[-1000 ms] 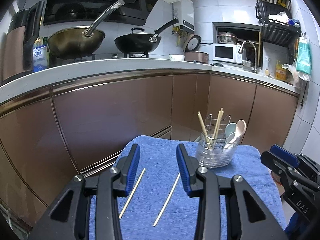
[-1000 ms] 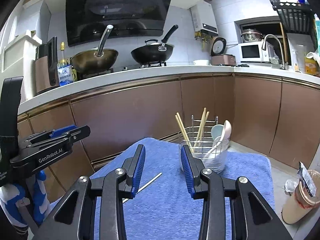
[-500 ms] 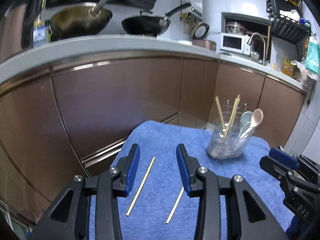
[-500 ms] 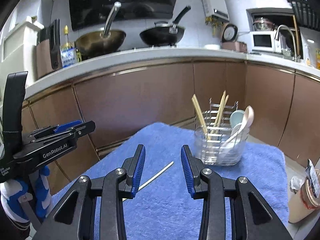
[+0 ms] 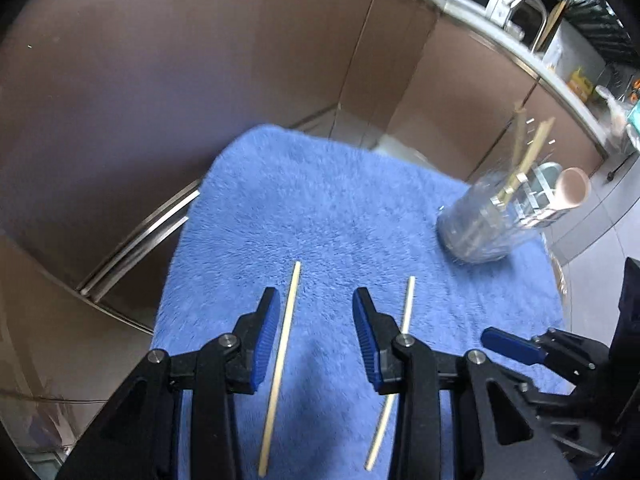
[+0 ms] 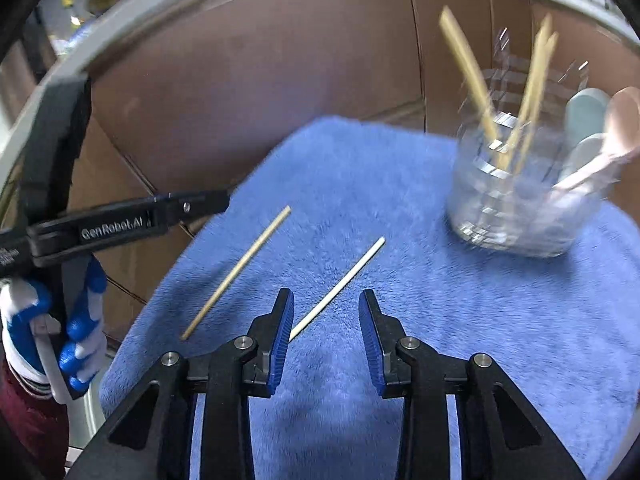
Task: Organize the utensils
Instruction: 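Grasp a chopstick with the left tool while the right tool grasps the other, then carry both chopsticks up and drop them into the holder with both tools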
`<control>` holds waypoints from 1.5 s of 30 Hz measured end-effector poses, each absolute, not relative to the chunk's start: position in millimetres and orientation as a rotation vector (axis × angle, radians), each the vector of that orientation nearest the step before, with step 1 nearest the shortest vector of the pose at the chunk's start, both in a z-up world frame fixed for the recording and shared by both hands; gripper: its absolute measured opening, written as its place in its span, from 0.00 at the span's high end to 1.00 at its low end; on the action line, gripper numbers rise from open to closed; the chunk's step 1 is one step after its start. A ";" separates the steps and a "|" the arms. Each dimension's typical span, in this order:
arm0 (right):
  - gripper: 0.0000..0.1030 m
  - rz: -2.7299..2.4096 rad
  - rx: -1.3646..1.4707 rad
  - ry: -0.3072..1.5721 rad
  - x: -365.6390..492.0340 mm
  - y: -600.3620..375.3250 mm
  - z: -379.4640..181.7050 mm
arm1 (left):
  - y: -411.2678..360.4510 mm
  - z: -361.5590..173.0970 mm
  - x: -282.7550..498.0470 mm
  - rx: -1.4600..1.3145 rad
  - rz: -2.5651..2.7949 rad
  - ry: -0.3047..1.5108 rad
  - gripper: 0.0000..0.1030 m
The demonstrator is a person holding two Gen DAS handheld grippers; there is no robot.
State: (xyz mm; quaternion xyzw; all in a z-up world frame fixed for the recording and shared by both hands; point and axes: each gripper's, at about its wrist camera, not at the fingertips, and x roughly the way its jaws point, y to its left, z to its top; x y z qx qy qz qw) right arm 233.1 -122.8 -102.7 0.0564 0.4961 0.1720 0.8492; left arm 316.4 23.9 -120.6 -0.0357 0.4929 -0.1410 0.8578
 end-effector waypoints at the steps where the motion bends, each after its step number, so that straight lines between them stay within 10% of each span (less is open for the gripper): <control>1: 0.69 0.357 0.121 1.079 243.7 -119.2 -111.3 | 21.5 -127.0 324.4 -0.065 -0.303 1.060 0.66; 23: 0.84 0.214 0.016 1.314 324.5 -85.3 -170.3 | 9.8 -185.7 364.8 0.050 -0.287 1.261 0.86; 45: 0.95 0.333 0.136 1.121 261.5 -123.5 -106.3 | 15.2 -116.2 275.6 0.020 -0.228 0.972 0.96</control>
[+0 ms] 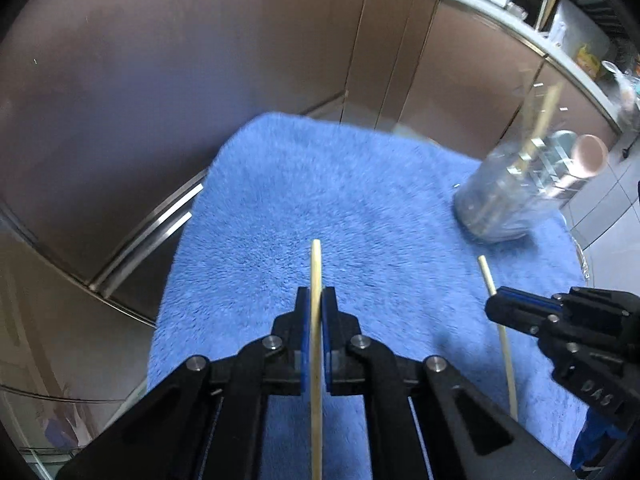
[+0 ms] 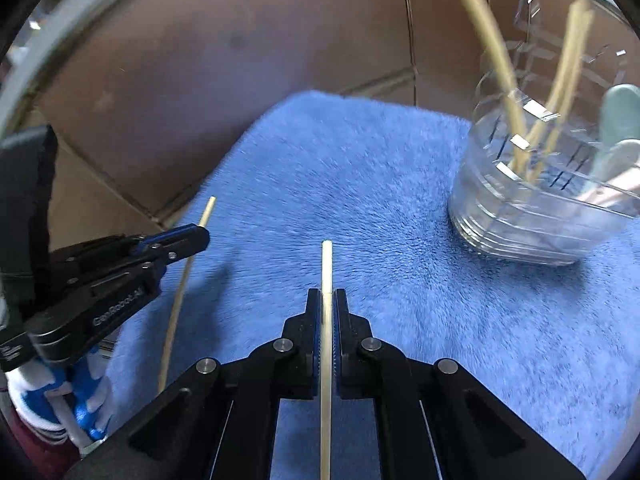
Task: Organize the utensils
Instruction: 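Carry both chopsticks up and drop them into the holder with both tools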
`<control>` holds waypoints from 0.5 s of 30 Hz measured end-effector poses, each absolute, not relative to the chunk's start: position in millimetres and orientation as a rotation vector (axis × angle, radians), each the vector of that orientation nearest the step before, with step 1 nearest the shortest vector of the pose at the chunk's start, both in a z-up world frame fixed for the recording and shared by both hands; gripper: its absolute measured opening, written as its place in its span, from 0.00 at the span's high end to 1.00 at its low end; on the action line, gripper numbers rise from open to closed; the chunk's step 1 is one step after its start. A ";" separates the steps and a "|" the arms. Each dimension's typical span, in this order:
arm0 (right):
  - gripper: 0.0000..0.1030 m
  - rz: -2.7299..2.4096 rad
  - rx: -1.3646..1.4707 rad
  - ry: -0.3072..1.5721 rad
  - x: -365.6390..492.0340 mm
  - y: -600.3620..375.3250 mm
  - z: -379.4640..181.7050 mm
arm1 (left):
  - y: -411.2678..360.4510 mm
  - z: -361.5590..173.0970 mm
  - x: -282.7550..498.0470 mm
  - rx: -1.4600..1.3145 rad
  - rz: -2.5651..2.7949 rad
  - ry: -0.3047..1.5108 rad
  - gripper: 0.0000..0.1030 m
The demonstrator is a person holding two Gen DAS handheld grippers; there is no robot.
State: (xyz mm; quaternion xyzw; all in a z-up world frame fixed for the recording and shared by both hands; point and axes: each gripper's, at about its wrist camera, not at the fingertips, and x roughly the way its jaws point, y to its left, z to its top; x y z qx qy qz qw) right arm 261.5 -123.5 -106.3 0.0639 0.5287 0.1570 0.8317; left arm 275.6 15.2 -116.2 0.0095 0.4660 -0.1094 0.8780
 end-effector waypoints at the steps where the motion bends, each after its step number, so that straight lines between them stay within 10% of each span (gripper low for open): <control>1: 0.95 0.350 0.143 1.083 248.9 -127.7 -96.5 | 14.3 -110.1 266.3 0.028 -0.226 0.946 0.96; 15: 0.95 0.393 0.174 0.735 121.6 -166.1 -22.5 | -23.7 -37.3 142.0 0.149 -0.202 0.605 0.96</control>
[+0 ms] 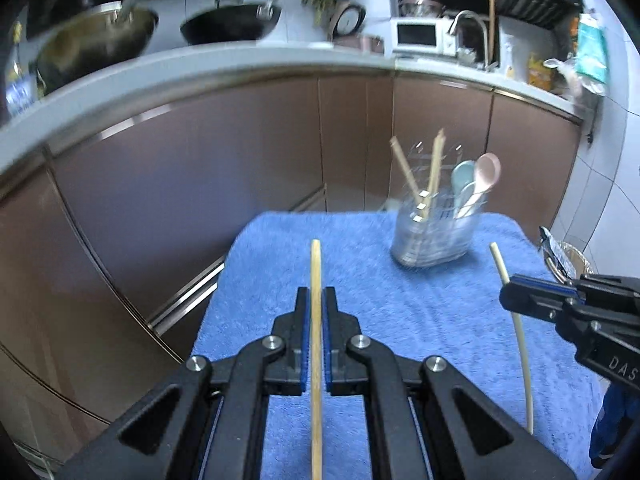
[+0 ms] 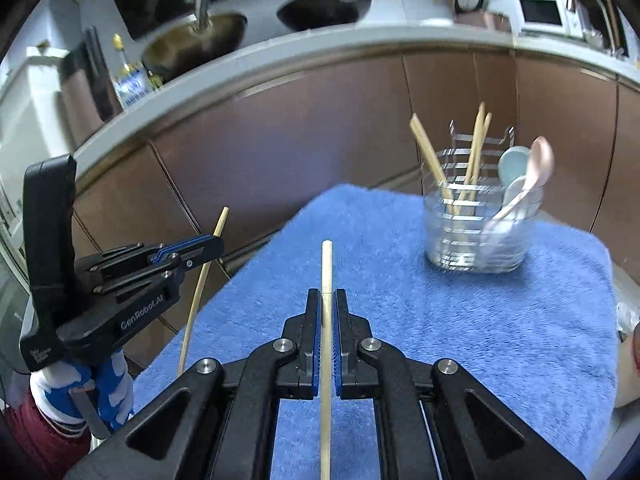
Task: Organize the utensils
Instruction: 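Carry both chopsticks up and drop them into the holder with both tools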
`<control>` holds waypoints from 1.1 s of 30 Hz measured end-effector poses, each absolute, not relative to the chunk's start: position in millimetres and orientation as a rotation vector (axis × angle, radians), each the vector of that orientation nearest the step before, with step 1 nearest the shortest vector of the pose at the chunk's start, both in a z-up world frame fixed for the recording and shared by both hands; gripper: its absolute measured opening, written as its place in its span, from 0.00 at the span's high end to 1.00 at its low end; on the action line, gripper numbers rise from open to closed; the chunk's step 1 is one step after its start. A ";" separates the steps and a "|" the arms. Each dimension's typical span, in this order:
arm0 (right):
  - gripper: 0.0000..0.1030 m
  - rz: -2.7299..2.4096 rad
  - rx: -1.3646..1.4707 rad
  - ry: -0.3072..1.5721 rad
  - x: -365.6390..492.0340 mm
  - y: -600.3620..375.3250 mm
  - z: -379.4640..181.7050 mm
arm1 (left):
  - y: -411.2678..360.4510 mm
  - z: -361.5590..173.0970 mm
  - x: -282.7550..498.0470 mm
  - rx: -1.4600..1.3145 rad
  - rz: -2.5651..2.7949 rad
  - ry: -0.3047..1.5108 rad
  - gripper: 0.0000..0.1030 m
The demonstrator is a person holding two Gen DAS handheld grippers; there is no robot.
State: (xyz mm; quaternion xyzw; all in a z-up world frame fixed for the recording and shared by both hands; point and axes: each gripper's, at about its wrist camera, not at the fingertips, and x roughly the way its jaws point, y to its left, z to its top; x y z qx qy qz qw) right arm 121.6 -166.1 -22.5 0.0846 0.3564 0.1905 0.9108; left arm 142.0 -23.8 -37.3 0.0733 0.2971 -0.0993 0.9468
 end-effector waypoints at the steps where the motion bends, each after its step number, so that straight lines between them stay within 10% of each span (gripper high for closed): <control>1: 0.95 0.390 0.176 0.713 116.6 -168.7 -17.5 | -27.7 -33.0 133.9 0.155 -0.202 0.585 0.96; 33: 0.95 0.323 0.151 0.422 29.4 -223.2 31.6 | -96.7 -6.3 67.3 0.258 -0.257 0.436 0.96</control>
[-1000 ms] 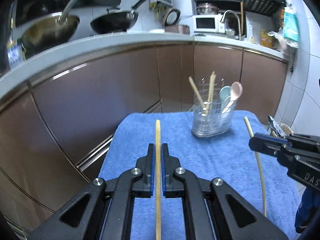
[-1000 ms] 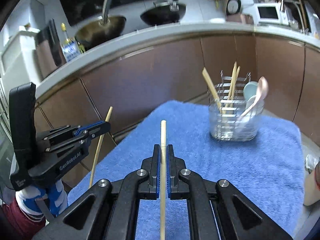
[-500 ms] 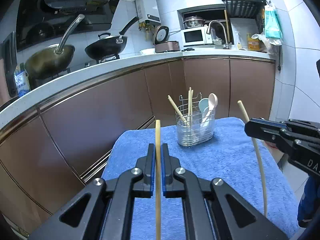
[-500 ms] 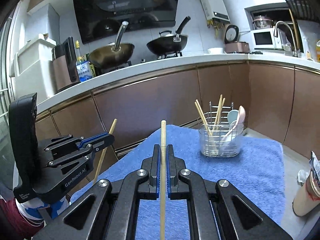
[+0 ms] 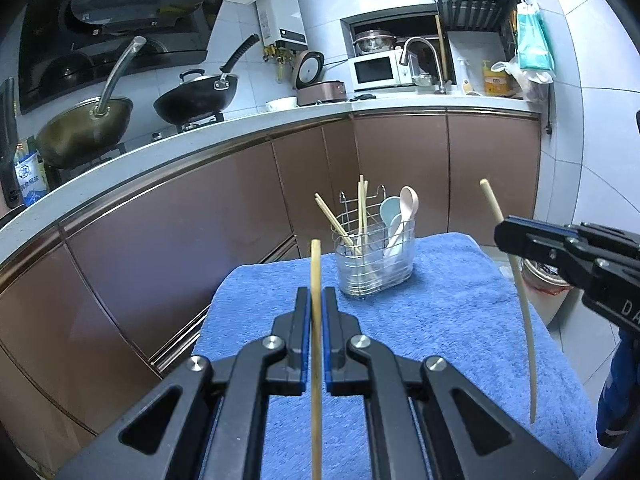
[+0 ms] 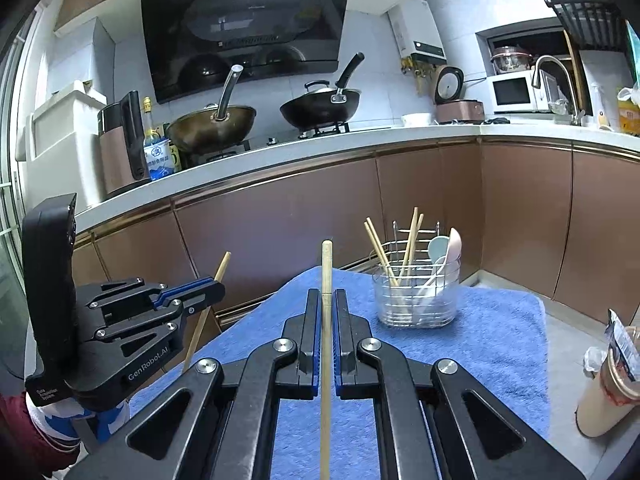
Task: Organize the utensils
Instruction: 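Carry both chopsticks up and drop them into the holder with both tools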
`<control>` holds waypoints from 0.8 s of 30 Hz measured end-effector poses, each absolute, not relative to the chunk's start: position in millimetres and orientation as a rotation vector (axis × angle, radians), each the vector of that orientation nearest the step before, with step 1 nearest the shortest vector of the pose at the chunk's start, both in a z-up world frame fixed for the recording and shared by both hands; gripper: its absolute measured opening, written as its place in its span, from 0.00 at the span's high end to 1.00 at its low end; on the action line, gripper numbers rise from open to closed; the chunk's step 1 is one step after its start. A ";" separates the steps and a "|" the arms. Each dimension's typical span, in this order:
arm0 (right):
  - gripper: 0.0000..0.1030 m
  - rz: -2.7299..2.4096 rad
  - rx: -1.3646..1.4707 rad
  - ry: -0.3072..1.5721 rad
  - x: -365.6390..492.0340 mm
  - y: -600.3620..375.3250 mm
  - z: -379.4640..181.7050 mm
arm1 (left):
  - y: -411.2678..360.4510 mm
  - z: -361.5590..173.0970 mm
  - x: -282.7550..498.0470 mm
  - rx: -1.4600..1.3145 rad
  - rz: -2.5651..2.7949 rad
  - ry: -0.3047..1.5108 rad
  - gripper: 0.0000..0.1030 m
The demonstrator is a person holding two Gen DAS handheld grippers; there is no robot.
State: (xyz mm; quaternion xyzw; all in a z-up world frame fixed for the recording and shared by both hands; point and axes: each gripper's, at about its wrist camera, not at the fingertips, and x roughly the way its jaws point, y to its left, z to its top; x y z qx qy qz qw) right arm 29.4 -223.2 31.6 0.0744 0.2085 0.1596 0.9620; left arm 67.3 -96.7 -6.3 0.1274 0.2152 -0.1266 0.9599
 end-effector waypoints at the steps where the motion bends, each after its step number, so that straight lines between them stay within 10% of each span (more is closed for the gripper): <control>1: 0.95 0.323 0.151 0.420 31.4 -224.4 31.3 | -98.9 -7.0 70.1 0.260 -0.258 0.439 0.96; 24: 0.95 0.286 0.146 0.111 189.5 -237.8 71.5 | -84.4 74.2 243.9 -0.274 -0.427 0.272 0.96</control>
